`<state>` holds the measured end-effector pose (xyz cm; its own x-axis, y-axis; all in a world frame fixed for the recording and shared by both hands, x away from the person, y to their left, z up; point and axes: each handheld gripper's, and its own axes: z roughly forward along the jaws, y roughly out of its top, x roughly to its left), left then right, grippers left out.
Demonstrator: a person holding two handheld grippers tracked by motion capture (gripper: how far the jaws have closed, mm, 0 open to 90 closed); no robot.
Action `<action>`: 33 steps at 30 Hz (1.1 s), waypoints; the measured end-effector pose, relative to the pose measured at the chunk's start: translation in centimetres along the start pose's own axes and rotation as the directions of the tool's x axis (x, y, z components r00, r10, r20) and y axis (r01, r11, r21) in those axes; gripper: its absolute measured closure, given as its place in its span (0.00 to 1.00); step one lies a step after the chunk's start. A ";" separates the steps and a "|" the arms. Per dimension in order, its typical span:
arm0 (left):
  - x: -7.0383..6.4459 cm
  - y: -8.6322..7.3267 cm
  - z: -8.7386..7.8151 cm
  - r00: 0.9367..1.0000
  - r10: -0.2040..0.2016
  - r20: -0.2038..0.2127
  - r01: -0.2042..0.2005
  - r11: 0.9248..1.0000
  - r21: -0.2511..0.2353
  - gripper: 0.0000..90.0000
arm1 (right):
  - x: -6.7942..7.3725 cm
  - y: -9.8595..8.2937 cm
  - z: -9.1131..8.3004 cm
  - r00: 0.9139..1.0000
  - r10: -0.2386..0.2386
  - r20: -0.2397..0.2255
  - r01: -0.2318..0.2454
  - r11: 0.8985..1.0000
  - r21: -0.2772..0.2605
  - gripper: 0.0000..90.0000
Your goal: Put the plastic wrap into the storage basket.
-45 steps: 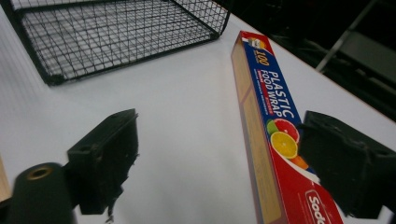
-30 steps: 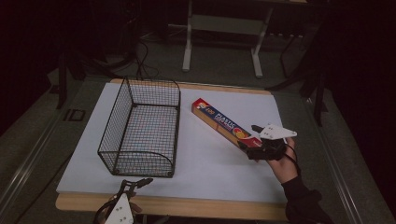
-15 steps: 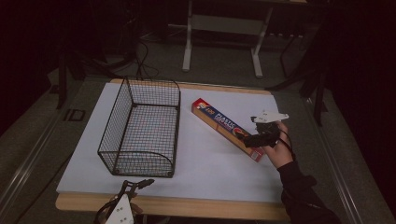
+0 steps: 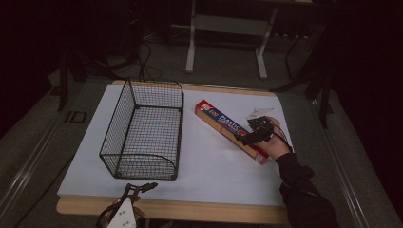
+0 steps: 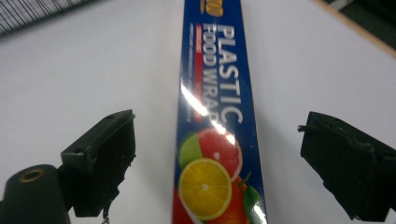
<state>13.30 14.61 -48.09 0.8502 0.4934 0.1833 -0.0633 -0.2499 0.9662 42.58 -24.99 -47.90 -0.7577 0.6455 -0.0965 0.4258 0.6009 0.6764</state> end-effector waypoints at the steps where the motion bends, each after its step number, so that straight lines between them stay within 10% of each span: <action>1: 0.0 0.0 0.0 1.000 0.003 0.000 -0.003 1.000 0.000 0.00 | -0.1 0.0 0.3 1.000 -0.002 -0.001 0.002 1.000 0.015 0.14; 16: -0.1 0.0 0.0 1.000 0.009 0.007 -0.009 1.000 0.000 0.00 | -1.5 0.5 3.7 0.997 0.051 -0.050 -0.039 0.976 0.216 0.25; 24: -0.1 0.0 0.0 1.000 0.012 0.005 -0.012 1.000 0.001 0.00 | -1.6 1.4 5.0 0.995 0.066 -0.081 -0.035 0.940 0.340 0.31; 33: -0.1 0.0 0.1 1.000 0.010 0.009 -0.010 1.000 0.002 0.00 | -0.9 2.6 6.4 0.997 0.043 -0.068 -0.005 0.877 0.481 0.41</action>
<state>13.25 14.52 -48.14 0.8544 0.4833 0.1910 -0.0704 -0.2565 0.9640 47.50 -21.05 -50.72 -0.7703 0.6375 -0.0174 0.6152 0.7500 0.2428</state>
